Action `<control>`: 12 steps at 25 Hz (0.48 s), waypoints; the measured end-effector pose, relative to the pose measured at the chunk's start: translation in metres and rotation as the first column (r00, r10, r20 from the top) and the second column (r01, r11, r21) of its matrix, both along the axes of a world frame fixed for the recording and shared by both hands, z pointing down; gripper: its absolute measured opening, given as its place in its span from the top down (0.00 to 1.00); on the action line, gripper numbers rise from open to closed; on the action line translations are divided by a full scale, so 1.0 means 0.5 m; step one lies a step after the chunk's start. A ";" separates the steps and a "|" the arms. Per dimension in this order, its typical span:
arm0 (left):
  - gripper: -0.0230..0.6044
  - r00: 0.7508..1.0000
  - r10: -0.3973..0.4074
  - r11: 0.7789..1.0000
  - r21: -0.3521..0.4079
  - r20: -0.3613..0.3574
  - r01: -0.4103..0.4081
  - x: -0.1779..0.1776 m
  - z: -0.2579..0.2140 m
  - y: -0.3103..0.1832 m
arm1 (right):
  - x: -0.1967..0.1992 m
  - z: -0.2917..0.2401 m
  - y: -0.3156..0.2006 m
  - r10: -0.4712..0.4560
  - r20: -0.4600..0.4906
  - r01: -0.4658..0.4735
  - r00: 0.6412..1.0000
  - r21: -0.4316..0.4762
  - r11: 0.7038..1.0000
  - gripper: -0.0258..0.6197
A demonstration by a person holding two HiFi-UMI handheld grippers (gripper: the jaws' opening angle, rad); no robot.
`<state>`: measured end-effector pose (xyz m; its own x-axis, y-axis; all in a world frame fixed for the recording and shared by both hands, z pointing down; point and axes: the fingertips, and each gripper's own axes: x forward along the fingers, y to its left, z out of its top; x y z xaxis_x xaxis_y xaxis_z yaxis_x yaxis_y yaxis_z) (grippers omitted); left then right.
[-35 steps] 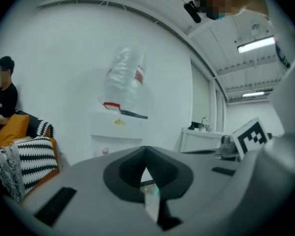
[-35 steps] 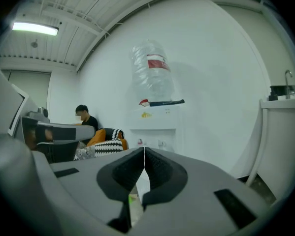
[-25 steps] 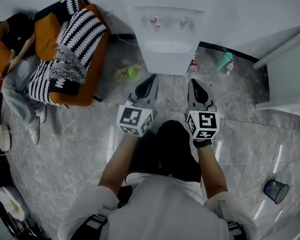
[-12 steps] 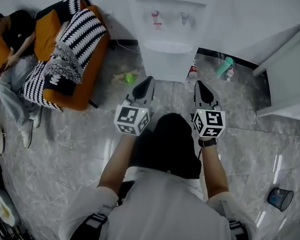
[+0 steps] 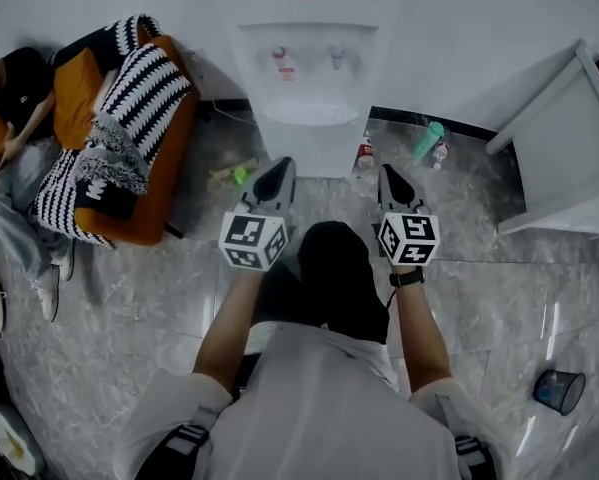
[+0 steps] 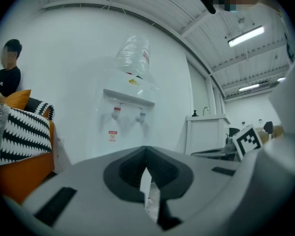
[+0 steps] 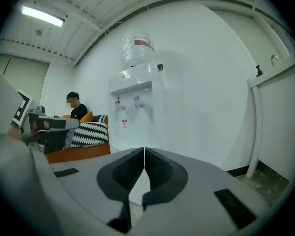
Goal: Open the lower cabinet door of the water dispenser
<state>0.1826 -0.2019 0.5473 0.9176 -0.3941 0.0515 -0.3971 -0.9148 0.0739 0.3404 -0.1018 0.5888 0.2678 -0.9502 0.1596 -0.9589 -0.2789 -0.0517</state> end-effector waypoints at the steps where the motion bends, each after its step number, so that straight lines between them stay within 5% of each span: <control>1: 0.94 1.000 0.004 1.000 -0.002 -0.001 -0.004 0.005 0.000 -0.002 | 0.006 0.010 -0.006 -0.005 0.006 0.005 1.000 -0.012 1.000 0.94; 12: 0.94 0.995 0.077 0.996 -0.045 0.062 -0.074 0.042 0.074 -0.036 | 0.059 0.134 -0.095 -0.098 0.146 0.104 0.984 -0.038 0.994 0.94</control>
<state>0.2034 -0.2201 0.5842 0.9390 -0.3198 0.1265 -0.3319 -0.9390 0.0903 0.3699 -0.1492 0.6559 0.1419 -0.9622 0.2325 -0.9659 -0.1860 -0.1804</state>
